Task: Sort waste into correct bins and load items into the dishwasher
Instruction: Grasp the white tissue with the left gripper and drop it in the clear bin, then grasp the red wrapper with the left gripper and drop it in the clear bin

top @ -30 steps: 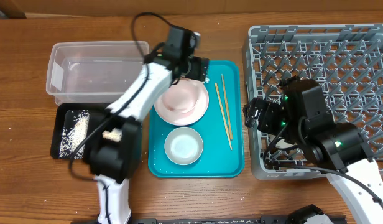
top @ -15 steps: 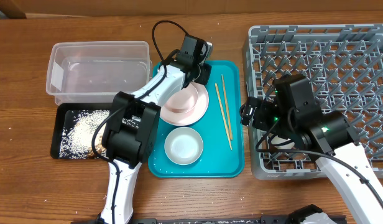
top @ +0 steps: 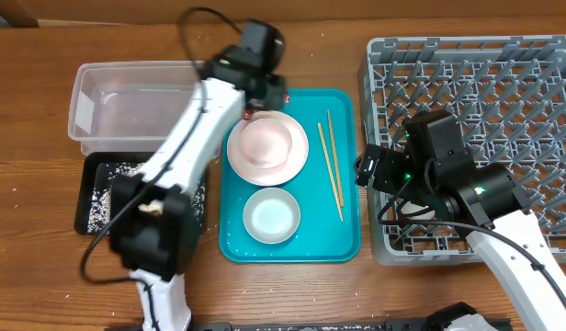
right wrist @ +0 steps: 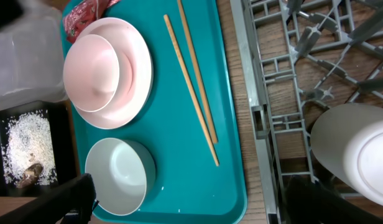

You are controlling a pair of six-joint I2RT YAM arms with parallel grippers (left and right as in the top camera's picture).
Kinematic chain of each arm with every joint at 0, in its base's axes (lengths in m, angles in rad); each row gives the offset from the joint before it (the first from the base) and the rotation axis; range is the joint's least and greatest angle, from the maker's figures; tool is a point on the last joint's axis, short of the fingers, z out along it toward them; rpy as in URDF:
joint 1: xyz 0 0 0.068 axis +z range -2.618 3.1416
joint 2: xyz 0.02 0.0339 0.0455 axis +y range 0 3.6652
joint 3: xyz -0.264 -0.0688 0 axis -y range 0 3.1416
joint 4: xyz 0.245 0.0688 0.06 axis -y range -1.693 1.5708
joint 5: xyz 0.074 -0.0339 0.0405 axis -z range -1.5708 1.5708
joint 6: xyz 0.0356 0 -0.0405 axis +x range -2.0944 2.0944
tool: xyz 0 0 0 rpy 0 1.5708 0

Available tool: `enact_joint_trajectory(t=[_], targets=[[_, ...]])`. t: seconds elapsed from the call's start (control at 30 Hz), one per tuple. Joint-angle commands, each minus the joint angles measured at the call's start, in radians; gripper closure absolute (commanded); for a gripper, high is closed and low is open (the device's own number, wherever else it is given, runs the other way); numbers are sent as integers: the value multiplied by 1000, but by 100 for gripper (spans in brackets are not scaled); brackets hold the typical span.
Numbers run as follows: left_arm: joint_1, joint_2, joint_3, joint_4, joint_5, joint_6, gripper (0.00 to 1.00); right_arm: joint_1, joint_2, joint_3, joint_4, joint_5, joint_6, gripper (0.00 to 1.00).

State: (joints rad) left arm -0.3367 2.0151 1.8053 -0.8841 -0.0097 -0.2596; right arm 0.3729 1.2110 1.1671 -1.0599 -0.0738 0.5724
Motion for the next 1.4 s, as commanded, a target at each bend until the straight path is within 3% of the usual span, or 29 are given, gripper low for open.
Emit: enact_joint_trajectory(t=[0.0,0.07,0.13,0.17,0.2,0.23,0.4,0.67,0.77,1.0,1.1,1.3,1.37], targets=[[115,-70,23,-85,-163,-83,96,-4,-3,25,2,2,4,0],[163,-73,23,-115,-168,-102,94,-4,-3,25,2,2,4,0],[195,-66,19,-134,-119,-104,80,-4,-3,25,2,2,4,0],[210,-56,15,-149,-63,-103,51,-4,-3,25,3,2,4,0],[212,-50,15,-150,-28,-103,39,-4,-3,25,3,2,4,0],[212,-50,15,-136,10,-89,34,-4,-3,25,3,2,4,0],[164,-48,15,2,156,53,23,-4,-3,25,3,2,1,0],[-10,76,15,211,-15,323,18,-4,-3,25,3,2,1,0],[-46,161,15,285,-90,331,20,-4,-3,25,3,2,1,0],[-56,317,15,389,-97,323,25,-4,-3,25,3,2,1,0],[-56,333,15,388,-98,323,41,-4,-3,25,3,2,1,0],[-56,335,15,378,-94,323,96,-4,-3,25,4,2,1,0],[-56,326,21,347,-95,322,96,-4,-3,25,10,2,1,0]])
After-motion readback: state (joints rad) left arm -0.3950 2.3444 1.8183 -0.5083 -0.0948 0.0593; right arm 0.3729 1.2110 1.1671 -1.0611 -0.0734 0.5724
